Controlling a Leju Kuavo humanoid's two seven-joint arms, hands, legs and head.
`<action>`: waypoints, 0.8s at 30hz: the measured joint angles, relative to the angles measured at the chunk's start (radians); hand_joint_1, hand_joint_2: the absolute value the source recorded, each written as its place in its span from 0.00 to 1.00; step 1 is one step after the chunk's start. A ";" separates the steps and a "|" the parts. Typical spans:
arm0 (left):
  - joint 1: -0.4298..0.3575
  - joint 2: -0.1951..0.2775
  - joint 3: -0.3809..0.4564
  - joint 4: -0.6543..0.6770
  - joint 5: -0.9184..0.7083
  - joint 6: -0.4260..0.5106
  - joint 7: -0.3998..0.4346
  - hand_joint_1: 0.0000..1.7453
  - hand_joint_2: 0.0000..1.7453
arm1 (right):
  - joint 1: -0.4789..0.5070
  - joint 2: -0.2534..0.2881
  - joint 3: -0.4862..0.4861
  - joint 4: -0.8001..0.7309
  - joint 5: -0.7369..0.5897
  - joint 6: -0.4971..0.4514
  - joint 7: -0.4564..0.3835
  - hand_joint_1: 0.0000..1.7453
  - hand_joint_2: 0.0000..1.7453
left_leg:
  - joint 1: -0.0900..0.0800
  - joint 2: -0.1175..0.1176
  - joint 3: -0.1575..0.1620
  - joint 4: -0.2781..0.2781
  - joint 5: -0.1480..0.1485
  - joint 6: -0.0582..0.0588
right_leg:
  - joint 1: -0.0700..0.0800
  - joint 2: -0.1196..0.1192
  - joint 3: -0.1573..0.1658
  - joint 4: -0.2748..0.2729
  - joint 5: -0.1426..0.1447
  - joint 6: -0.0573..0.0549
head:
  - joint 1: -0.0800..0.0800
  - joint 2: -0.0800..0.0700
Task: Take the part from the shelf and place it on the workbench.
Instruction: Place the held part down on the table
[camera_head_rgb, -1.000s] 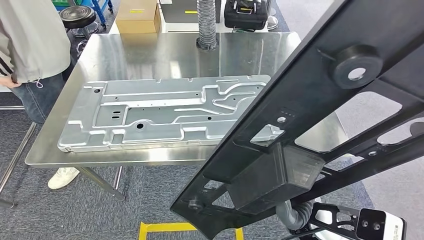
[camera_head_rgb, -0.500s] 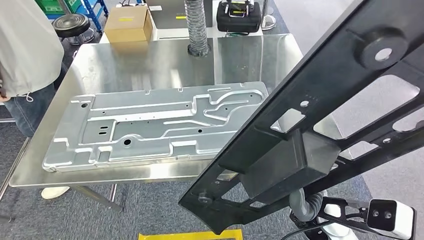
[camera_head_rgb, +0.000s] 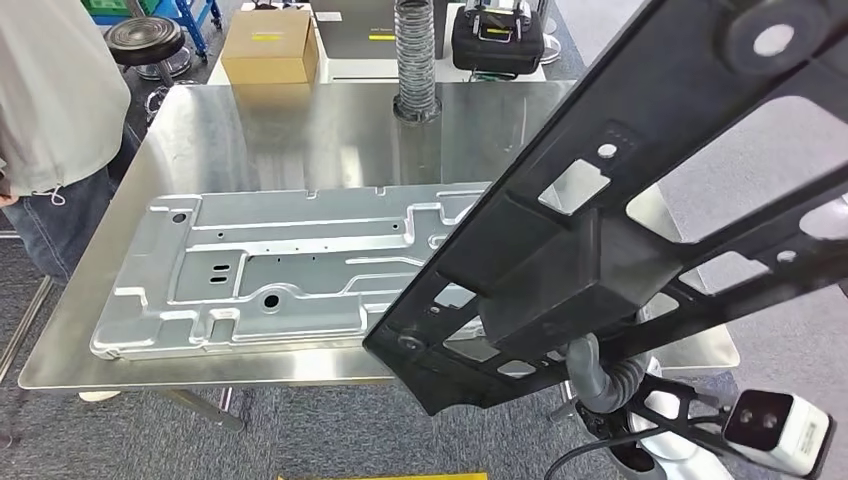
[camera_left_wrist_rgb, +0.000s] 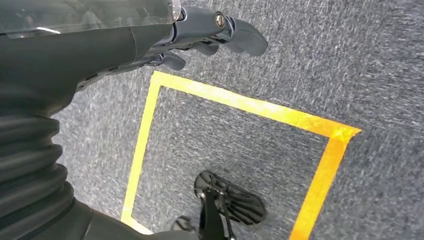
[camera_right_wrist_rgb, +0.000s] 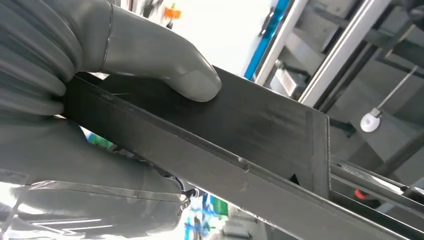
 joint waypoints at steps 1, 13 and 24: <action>0.000 0.000 0.000 0.000 0.000 -0.001 0.000 0.00 1.00 | 0.007 0.000 0.000 -0.013 0.026 -0.016 0.000 1.00 1.00 | 0.000 -0.001 0.008 0.001 -0.007 -0.003 | 0.000 -0.001 0.025 -0.073 0.047 -0.003 | 0.000 0.000; 0.008 -0.002 0.012 0.000 0.016 -0.009 -0.027 0.00 1.00 | 0.106 -0.006 0.018 -0.100 0.390 -0.336 0.045 1.00 1.00 | 0.004 0.000 -0.122 0.287 -0.149 -0.060 | 0.000 -0.001 0.089 -0.221 0.092 -0.046 | -0.005 0.000; -0.001 -0.001 0.017 0.000 0.004 -0.030 -0.027 0.00 1.00 | -0.284 -0.040 -0.241 0.329 0.939 -0.272 0.316 1.00 1.00 | 0.001 0.002 -0.002 -0.010 0.013 -0.004 | 0.000 0.001 0.071 -0.172 0.067 0.002 | -0.002 0.000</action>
